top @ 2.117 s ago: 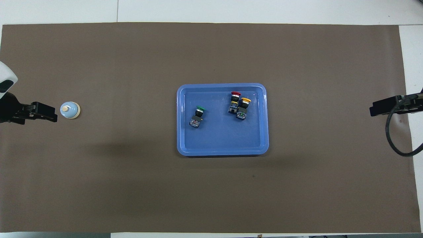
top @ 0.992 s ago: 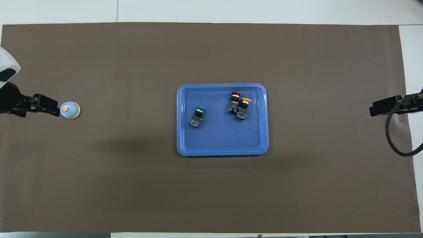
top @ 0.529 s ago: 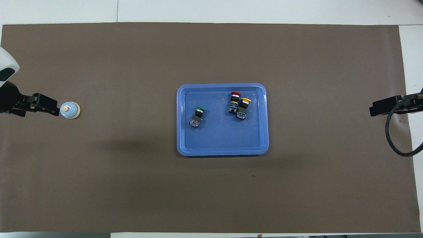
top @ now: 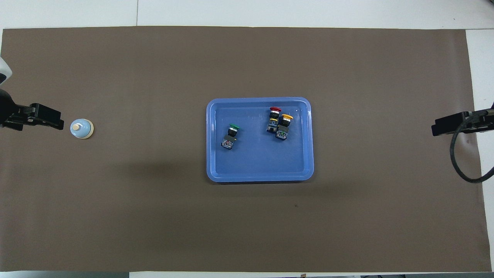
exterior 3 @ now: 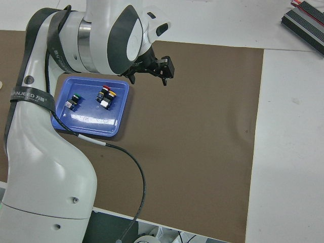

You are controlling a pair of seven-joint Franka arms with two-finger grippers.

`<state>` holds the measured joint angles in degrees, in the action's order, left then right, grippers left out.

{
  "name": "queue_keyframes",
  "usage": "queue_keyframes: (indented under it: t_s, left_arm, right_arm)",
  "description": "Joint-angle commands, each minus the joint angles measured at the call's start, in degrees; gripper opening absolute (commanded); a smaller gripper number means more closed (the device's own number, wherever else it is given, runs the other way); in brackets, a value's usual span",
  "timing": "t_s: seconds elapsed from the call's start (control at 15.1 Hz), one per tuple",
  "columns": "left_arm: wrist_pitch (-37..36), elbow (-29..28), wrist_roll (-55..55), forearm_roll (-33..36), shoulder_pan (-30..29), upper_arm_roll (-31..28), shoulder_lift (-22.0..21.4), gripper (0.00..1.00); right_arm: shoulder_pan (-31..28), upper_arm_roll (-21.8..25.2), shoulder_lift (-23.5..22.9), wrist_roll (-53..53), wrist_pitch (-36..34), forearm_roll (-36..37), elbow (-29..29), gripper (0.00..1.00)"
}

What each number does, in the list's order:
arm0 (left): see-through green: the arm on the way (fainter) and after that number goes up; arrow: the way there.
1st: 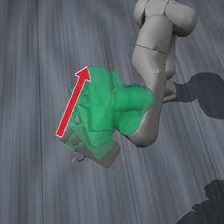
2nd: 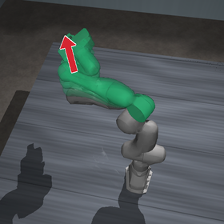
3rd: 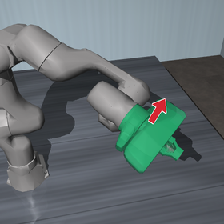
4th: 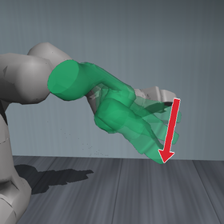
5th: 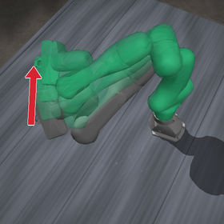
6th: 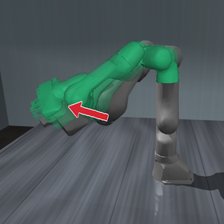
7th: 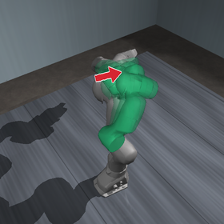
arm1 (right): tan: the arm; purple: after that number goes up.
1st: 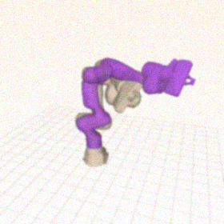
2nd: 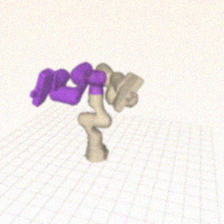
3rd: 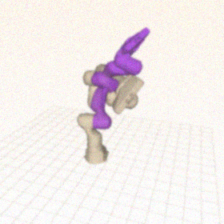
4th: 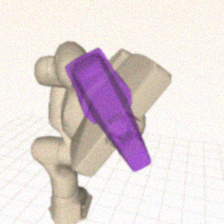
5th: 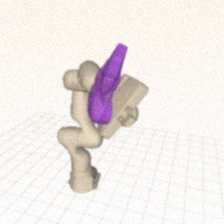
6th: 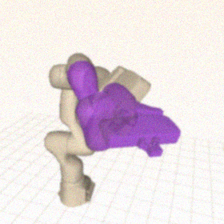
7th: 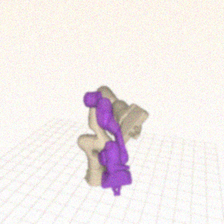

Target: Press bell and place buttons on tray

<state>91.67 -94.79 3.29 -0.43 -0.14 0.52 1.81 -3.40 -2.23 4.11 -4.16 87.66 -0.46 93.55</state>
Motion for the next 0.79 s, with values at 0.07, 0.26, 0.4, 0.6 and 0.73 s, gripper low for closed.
queue_keyframes:
  t_s: [0.07,0.26,0.4,0.6,0.73]
  left_arm:
    - [-1.32,0.4,-0.13,1.13,0.93,-0.44,-1.19,1.0]
    - [-1.32,0.58,-0.13,1.13,0.93,-0.44,-1.19,1.0]
    - [-1.14,0.58,-0.13,1.13,0.93,-0.44,-1.19,1.0]
    - [-0.62,0.49,-0.22,1.13,0.93,-0.44,-1.19,1.0]
    - [-0.62,0.49,-0.39,1.13,0.93,-0.44,-1.19,1.0]
  right_arm:
    - [-0.9,-0.58,0.28,-1.02,-0.56,0.19,0.23,1.0]
    - [-0.9,-0.58,0.28,-1.02,-0.56,0.19,0.23,1.0]
    - [-0.9,-0.58,0.28,-1.02,-0.56,0.19,0.23,1.0]
    - [-0.9,-0.58,0.28,-1.02,-0.56,0.19,0.23,1.0]
    - [-0.9,-0.58,0.28,-1.02,-0.56,0.19,0.23,1.0]
